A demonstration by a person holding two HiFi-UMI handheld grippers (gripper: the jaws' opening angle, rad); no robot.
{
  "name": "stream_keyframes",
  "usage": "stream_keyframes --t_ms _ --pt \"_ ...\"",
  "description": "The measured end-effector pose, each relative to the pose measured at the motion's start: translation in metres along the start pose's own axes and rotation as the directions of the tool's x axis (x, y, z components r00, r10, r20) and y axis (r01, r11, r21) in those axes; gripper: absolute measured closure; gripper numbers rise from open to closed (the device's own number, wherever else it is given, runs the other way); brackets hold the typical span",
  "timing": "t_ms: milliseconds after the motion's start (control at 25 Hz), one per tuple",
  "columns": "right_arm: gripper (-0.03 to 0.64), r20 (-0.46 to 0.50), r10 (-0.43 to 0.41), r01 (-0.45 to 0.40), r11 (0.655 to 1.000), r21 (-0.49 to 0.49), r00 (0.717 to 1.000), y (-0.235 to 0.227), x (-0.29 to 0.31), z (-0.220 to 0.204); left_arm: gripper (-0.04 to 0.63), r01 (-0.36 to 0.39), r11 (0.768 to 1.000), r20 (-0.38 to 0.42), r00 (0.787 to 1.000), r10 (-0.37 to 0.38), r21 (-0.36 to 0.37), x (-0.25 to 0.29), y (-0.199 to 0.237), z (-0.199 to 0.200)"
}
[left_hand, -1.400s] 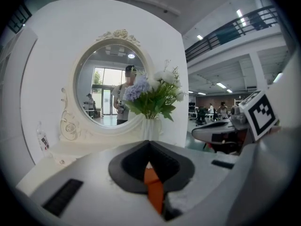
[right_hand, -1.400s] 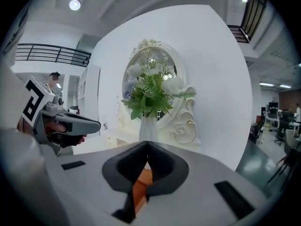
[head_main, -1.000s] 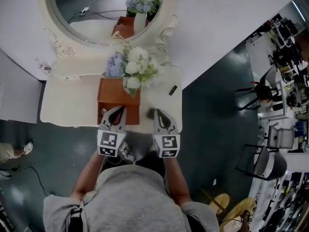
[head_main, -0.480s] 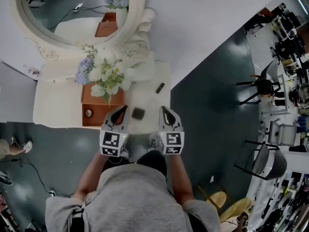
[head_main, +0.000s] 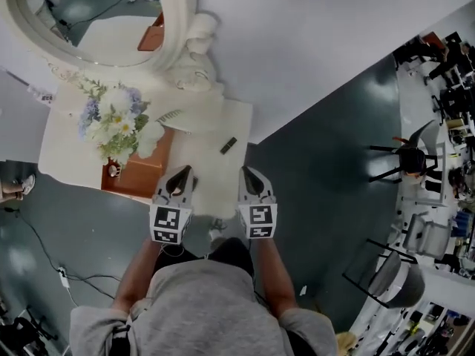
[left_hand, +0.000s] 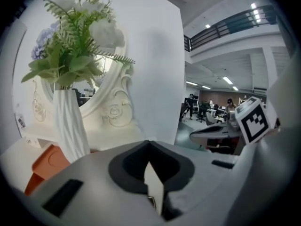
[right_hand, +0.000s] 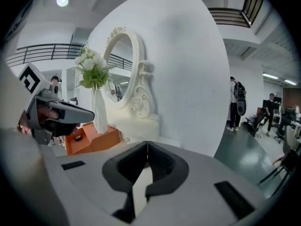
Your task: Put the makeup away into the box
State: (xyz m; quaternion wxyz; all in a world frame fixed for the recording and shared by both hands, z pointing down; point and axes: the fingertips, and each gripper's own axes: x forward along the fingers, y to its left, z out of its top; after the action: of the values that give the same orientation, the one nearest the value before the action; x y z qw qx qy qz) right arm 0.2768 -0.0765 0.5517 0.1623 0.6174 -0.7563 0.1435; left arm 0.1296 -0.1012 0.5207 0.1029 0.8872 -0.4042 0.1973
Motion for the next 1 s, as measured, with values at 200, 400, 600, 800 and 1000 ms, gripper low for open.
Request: stream_keyframes --t_ms 200,400,600,800,1000 --pt "0.601 -0.027 0.108 -0.109 0.994 -0.014 0.994 -0.004 0.032 -0.011 0.595 -0.057 0.998 -0.042 0.998 0.055 -0.037 0.026 -0.005 -0.015" --pt "0.579 -0.066 0.2 -0.202 0.979 -0.02 0.978 -0.006 0.064 -0.026 0.595 -0.109 0.992 -0.062 0.992 0.105 -0.059 0.041 -0.002 -0.024" --pt "0.329 -0.121 0.281 -0.284 0.959 -0.007 0.952 -0.005 0.094 -0.047 0.594 -0.149 0.986 -0.094 0.985 0.141 -0.075 0.048 0.004 -0.035" --pt "0.297 -0.169 0.315 -0.324 0.946 -0.03 0.934 -0.002 0.12 -0.067 0.594 -0.177 0.98 -0.13 0.978 0.165 -0.09 0.049 0.008 -0.056" --pt "0.282 -0.211 0.314 -0.334 0.941 -0.061 0.926 -0.003 0.139 -0.082 0.594 -0.191 0.976 -0.158 0.972 0.173 -0.105 0.051 0.01 -0.068"
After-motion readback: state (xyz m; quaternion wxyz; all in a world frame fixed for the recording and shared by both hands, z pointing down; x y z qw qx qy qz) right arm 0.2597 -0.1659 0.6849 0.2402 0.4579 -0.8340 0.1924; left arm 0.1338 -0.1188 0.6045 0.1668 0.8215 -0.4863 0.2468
